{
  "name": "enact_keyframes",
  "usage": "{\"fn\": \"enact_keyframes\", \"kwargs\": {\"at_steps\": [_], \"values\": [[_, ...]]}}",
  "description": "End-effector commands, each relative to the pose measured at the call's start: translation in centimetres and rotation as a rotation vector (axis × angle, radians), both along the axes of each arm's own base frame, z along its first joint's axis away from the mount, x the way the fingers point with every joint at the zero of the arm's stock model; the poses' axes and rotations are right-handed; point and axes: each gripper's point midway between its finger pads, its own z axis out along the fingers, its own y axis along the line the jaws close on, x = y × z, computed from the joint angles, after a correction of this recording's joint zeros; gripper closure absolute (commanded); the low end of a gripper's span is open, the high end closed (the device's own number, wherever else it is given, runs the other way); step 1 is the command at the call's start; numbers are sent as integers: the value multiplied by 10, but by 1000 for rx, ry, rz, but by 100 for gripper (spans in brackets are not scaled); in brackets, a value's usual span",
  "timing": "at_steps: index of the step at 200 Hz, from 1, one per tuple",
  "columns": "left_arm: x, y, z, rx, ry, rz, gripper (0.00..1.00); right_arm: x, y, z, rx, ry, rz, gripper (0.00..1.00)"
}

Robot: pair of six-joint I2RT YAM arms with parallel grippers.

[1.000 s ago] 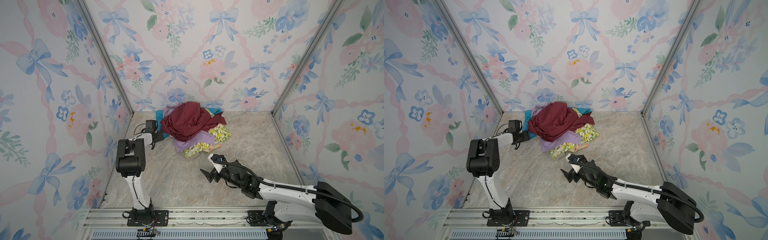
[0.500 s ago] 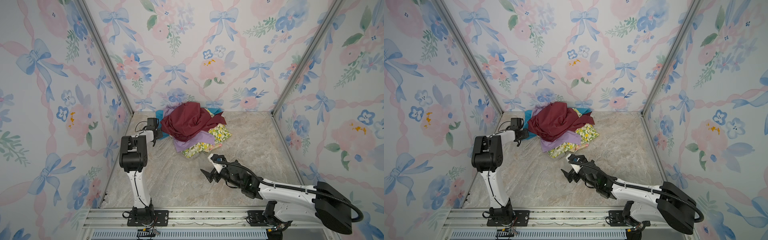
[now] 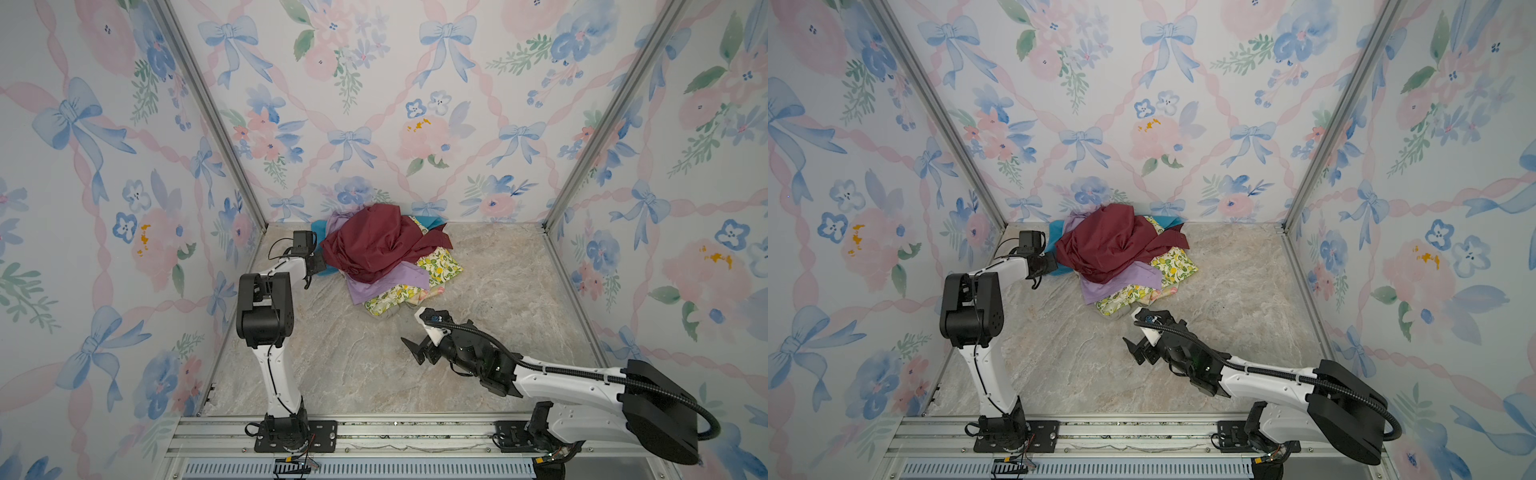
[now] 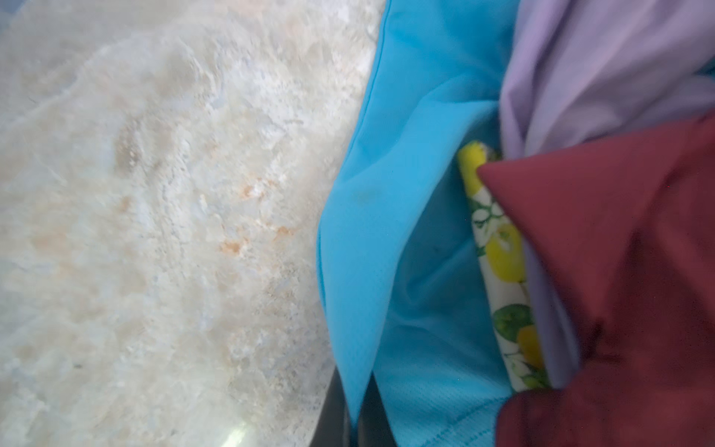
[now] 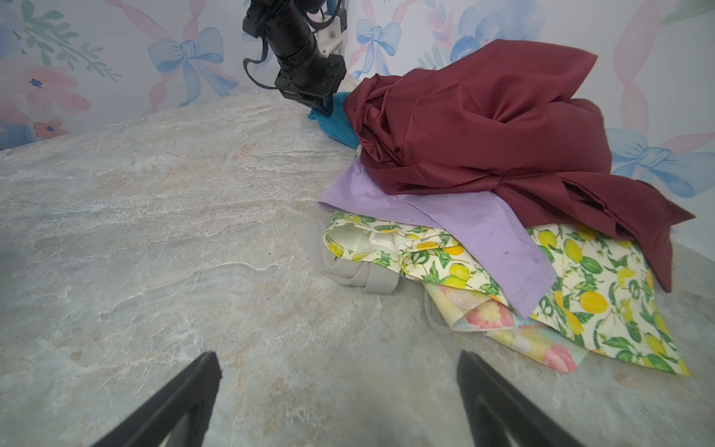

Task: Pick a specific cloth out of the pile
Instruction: 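Lower the left gripper and grasp the turquoise shirt's edge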

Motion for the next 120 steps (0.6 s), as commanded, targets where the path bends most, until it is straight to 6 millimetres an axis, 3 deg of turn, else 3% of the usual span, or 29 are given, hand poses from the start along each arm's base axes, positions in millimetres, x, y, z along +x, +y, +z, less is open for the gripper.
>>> {"fn": "enact_keyframes", "kwargs": {"at_steps": [1,75,120], "values": [[17,0,69,-39,-147,14,100,11,2,16,35,-19,-40,1],[23,11,167,-105,-359,107,100,16,0,15,36,-11,-75,1],[36,-12,232,-204,-498,63,100,18,-2,14,31,-16,-86,1]]}}
